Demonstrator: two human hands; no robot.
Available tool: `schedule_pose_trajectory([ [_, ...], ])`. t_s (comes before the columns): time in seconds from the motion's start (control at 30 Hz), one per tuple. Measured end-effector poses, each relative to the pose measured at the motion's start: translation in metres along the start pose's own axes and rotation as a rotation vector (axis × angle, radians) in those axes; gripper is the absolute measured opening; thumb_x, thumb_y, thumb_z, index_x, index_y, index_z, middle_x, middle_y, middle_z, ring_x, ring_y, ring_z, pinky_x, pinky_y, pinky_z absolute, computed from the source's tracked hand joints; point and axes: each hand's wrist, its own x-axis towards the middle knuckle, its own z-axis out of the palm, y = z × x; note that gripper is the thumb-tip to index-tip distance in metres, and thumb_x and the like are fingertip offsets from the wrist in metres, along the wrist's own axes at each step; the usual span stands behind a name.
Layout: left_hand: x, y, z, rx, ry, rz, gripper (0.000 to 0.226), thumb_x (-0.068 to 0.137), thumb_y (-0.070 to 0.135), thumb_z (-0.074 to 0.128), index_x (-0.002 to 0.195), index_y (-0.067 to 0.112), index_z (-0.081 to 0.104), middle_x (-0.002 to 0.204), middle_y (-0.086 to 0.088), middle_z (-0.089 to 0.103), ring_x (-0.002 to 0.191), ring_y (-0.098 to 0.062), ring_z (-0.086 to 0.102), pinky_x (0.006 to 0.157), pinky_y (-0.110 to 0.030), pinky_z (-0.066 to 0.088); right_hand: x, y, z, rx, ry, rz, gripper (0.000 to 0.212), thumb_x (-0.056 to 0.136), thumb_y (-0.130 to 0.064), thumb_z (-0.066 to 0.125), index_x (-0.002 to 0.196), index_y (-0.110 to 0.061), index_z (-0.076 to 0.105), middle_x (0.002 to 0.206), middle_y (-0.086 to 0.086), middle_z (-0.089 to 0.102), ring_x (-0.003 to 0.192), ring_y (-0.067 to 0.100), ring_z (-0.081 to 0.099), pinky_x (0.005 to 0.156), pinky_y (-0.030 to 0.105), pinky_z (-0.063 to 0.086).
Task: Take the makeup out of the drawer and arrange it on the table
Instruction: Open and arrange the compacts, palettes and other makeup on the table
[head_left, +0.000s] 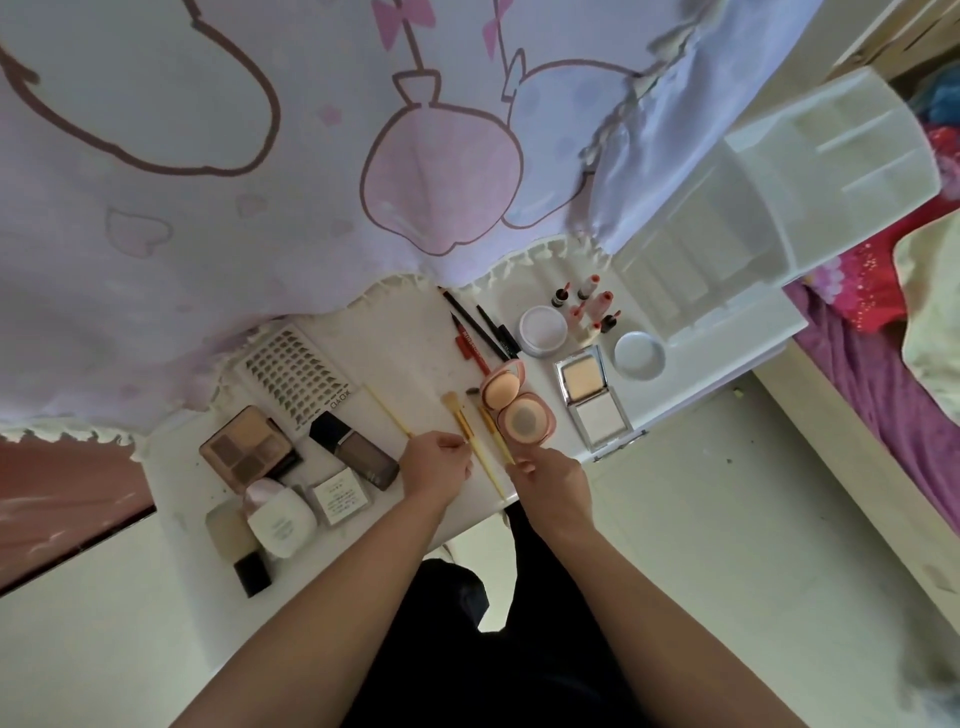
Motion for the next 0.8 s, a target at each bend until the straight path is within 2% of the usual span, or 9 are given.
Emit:
schedule_pose_trajectory([
  [0.13, 0.000, 0.001, 0.001, 0.030, -0.014, 0.025, 0.013, 0.087, 0.012, 0.069, 0.098, 0.007, 0.072, 0.074, -0.006, 0.073, 0.064, -0.018, 0.067, 0.068, -0.028, 0.057, 0.001, -0.002, -0.004, -0.027, 0.015, -0.001, 0.018, 0.092, -0.033, 0.065, 0.106, -0.026, 0.074, 0.101, -0.004, 0.073, 0.094, 0.019, 0.066, 0.083, 0.032, 0.053],
  [0.23, -0.004, 0.000, -0.012, 0.275, 0.000, 0.209, 0.015, 0.091, 0.015, 0.061, 0.104, 0.013, 0.069, 0.097, 0.000, 0.070, 0.094, -0.019, 0.066, 0.085, -0.029, 0.051, -0.005, -0.008, -0.008, -0.016, 0.047, -0.005, 0.019, 0.092, -0.037, 0.066, 0.105, -0.025, 0.072, 0.098, -0.006, 0.071, 0.091, 0.016, 0.065, 0.080, 0.030, 0.052],
  [0.3, -0.004, 0.005, -0.031, 0.515, 0.079, 0.441, 0.026, 0.094, 0.008, 0.053, 0.117, 0.014, 0.065, 0.112, -0.001, 0.062, 0.106, -0.021, 0.057, 0.085, -0.030, 0.045, -0.007, -0.016, -0.009, 0.015, 0.072, -0.026, 0.018, 0.092, -0.036, 0.066, 0.104, -0.024, 0.071, 0.097, -0.007, 0.071, 0.088, 0.014, 0.065, 0.080, 0.030, 0.052],
  [0.37, 0.004, 0.010, -0.054, 0.903, 0.138, 0.710, 0.037, 0.090, 0.003, 0.051, 0.123, 0.015, 0.061, 0.121, -0.005, 0.057, 0.111, -0.025, 0.051, 0.084, -0.036, 0.043, -0.007, -0.025, -0.005, 0.020, 0.053, -0.070, 0.018, 0.092, -0.034, 0.065, 0.105, -0.023, 0.072, 0.097, -0.006, 0.071, 0.088, 0.014, 0.066, 0.081, 0.031, 0.053],
  [0.43, 0.017, 0.019, -0.073, 1.353, 0.046, 0.837, 0.040, 0.087, 0.002, 0.051, 0.125, 0.015, 0.056, 0.125, -0.007, 0.053, 0.114, -0.027, 0.048, 0.086, -0.036, 0.041, -0.006, -0.035, 0.002, 0.006, -0.015, -0.102, 0.019, 0.092, -0.031, 0.064, 0.108, -0.022, 0.071, 0.098, -0.005, 0.072, 0.091, 0.014, 0.067, 0.085, 0.031, 0.053],
  [0.5, 0.028, 0.029, -0.082, 1.613, -0.069, 0.872, 0.038, 0.086, 0.002, 0.054, 0.123, 0.013, 0.053, 0.125, -0.008, 0.050, 0.116, -0.027, 0.047, 0.087, -0.037, 0.041, -0.005, -0.043, 0.011, -0.029, -0.103, -0.135, 0.025, 0.092, -0.026, 0.062, 0.114, -0.020, 0.070, 0.102, -0.002, 0.073, 0.095, 0.016, 0.067, 0.089, 0.031, 0.052],
  [0.6, 0.037, 0.038, -0.082, 1.737, -0.132, 0.974, 0.033, 0.090, 0.003, 0.053, 0.121, 0.013, 0.053, 0.124, -0.008, 0.053, 0.115, -0.027, 0.050, 0.086, -0.036, 0.041, -0.005, -0.048, 0.026, -0.087, -0.212, -0.143, 0.031, 0.089, -0.020, 0.059, 0.119, -0.014, 0.067, 0.108, 0.006, 0.067, 0.100, 0.025, 0.065, 0.091, 0.035, 0.051],
  [0.7, 0.043, 0.036, -0.081, 1.710, -0.135, 1.028, 0.027, 0.088, 0.003, 0.056, 0.113, 0.014, 0.058, 0.114, -0.007, 0.059, 0.107, -0.026, 0.055, 0.080, -0.035, 0.043, -0.009, -0.048, 0.034, -0.071, -0.220, -0.123, 0.038, 0.088, -0.017, 0.058, 0.126, -0.015, 0.061, 0.113, 0.008, 0.060, 0.104, 0.027, 0.060, 0.093, 0.038, 0.049],
  [0.8, 0.043, 0.034, -0.085, 1.441, 0.019, 1.098, 0.023, 0.066, 0.000, 0.073, 0.081, 0.011, 0.060, 0.077, -0.008, 0.062, 0.070, -0.027, 0.059, 0.055, -0.034, 0.044, -0.014, -0.043, 0.035, -0.063, -0.217, -0.143, 0.043, 0.089, -0.015, 0.057, 0.132, -0.015, 0.057, 0.117, 0.007, 0.057, 0.107, 0.026, 0.058, 0.095, 0.037, 0.048],
])
